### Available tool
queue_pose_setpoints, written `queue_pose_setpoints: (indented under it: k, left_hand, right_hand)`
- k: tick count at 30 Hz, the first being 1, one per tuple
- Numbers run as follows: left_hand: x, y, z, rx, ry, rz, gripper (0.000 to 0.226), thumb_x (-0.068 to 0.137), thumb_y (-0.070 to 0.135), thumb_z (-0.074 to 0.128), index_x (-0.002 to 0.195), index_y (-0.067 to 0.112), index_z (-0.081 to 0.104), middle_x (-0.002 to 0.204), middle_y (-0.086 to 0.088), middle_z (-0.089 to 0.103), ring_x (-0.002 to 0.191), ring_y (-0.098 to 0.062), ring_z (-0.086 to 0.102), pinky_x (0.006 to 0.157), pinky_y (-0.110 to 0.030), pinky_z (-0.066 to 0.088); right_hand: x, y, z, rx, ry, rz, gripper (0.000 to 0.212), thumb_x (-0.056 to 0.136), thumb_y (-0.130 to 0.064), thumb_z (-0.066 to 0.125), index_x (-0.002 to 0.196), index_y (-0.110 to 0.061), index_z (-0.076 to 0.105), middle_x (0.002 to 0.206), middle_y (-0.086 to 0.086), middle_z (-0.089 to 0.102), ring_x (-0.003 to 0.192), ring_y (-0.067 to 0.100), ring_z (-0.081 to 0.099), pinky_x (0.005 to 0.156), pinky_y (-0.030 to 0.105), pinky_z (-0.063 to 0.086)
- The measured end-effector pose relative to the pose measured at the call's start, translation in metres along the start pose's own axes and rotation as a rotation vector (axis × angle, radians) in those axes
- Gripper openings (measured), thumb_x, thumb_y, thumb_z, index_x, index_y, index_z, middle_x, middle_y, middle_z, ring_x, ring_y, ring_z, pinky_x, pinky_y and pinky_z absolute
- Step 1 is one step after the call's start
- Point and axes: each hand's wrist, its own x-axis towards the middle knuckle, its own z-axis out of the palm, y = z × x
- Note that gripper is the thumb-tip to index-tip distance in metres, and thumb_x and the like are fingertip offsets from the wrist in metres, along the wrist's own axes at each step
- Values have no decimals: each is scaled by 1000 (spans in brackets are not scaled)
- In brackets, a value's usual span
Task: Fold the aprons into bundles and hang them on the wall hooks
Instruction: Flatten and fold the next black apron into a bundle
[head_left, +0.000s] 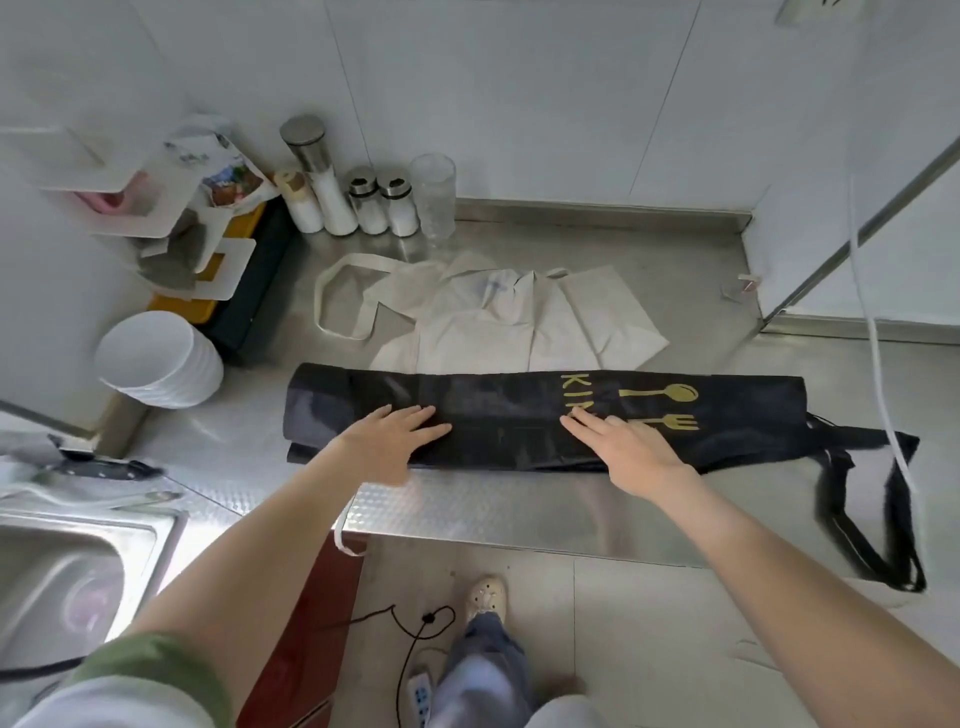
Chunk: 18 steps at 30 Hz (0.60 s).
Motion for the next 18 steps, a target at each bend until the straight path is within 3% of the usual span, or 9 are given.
queue_pose_setpoints:
  k: [3, 6, 7, 9, 12, 14, 16, 18]
  left_hand:
    - [1, 6, 9, -262, 15, -93, 68, 97, 59, 32, 154, 30, 8, 162, -1, -4, 149, -20, -6, 120, -42, 2]
    - [4, 1, 14, -419, 455, -324, 57, 99, 48, 37, 149, 19, 32, 158, -8, 22, 146, -26, 15, 120, -45, 9]
    - [5, -2, 16, -428, 597, -452, 56, 98, 42, 44, 145, 13, 36, 153, -12, 30, 142, -30, 24, 118, -47, 15]
    - [2, -9, 20, -500, 732, -753, 63, 93, 38, 54, 141, 5, 33, 147, -19, 34, 137, -37, 30, 114, -48, 21]
    - [-3, -24, 18, -886, 687, -1159, 80, 85, 53, 61, 138, 3, 29, 140, -21, 36, 131, -39, 33, 109, -48, 27]
    - [-9, -37, 17, -1152, 555, -1312, 88, 80, 65, 59, 137, 3, 32, 137, -18, 41, 129, -37, 37, 106, -46, 32]
    - [-11, -54, 24, -1392, 466, -1250, 79, 82, 65, 58, 129, 3, 46, 127, -15, 52, 119, -36, 49, 96, -41, 40]
    - [-13, -66, 29, -1655, 517, -1073, 55, 86, 51, 64, 117, 7, 56, 119, -12, 60, 109, -35, 56, 93, -40, 47]
  right_hand:
    - [1, -1, 13, 97, -56, 17, 87, 86, 11, 36, 154, -30, -1, 161, -10, -6, 130, 20, 35, 93, 30, 40]
    - [4, 0, 20, 224, -135, 37, 80, 90, -1, 38, 153, -34, 1, 161, -13, -5, 136, 22, 32, 102, 35, 38]
    - [6, 1, 21, 234, -128, 37, 73, 94, -13, 40, 153, -34, 5, 161, -12, 1, 137, 22, 30, 107, 36, 34]
    - [10, -1, 16, 207, -51, 26, 60, 96, -41, 40, 152, -30, 21, 157, -7, 22, 137, 20, 27, 111, 37, 26]
    - [26, -9, 3, 191, 47, -23, 59, 94, -59, 35, 143, -25, 41, 144, -5, 39, 133, 18, 28, 108, 35, 24]
    - [39, -20, -6, 221, 88, -53, 58, 96, -56, 35, 144, -24, 38, 147, -4, 35, 135, 20, 26, 109, 36, 22]
    - [59, -35, -12, 256, 126, -61, 58, 100, -47, 36, 150, -20, 26, 153, -2, 27, 139, 20, 22, 111, 36, 19]
    - [77, -51, -18, 289, 162, -69, 59, 101, -37, 37, 153, -18, 16, 157, 0, 21, 142, 20, 19, 114, 36, 17]
